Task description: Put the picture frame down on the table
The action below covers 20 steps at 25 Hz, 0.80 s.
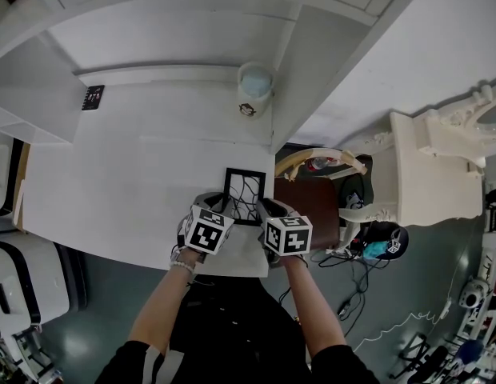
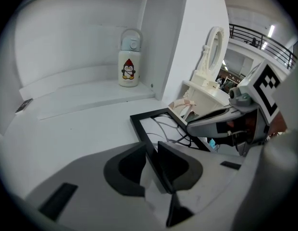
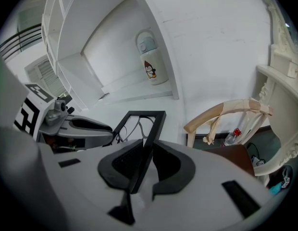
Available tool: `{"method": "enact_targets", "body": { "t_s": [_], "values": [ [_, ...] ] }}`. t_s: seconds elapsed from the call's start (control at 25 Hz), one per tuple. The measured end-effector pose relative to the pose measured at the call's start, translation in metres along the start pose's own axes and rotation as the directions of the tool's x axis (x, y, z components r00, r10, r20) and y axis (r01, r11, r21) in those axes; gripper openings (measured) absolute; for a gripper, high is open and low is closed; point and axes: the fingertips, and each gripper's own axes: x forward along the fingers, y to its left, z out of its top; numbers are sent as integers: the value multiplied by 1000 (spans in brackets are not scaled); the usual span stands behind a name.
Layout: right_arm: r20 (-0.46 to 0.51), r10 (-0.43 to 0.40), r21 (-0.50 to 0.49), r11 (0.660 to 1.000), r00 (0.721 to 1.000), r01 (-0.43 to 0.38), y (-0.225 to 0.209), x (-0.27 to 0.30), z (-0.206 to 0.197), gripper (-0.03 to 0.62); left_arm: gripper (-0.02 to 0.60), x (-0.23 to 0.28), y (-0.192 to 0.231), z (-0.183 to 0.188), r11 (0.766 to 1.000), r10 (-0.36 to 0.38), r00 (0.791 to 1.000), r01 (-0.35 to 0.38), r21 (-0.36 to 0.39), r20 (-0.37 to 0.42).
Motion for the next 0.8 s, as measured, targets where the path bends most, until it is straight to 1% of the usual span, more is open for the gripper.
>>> {"method": "enact_targets", "body": {
  "t_s": [0.12, 0.2, 0.28, 0.32, 0.48, 0.64, 0.8],
  "values": [
    [9, 27, -17, 999, 1000, -27, 3, -2, 2, 68, 77, -4, -1, 2, 999, -26, 999, 27, -21, 18],
    [20, 49, -25, 999, 999, -48, 5, -5, 5, 98, 78, -8, -3, 6, 998, -55, 998, 57, -41, 42],
    [26, 60, -52, 997, 998, -59, 7, -10, 6, 107, 78, -13, -5, 9, 996, -82, 995, 84, -40, 56],
    [26, 61, -71, 996, 998, -59, 9, -13, 6, 107, 82, -16, -6, 9, 995, -93, 994, 95, -31, 57],
    [11, 59, -151, 987, 998, -56, 14, -24, -5, 107, 129, -27, -13, -1, 992, -121, 992, 120, 28, 43],
    [-1, 59, -223, 973, 998, -58, 21, -34, -18, 121, 146, -33, -23, -18, 986, -133, 991, 130, 102, 19],
    [-34, 67, -283, 956, 997, -74, 30, -39, -34, 123, 155, -34, -30, -37, 982, -137, 990, 140, 126, -32]
  ]
}}
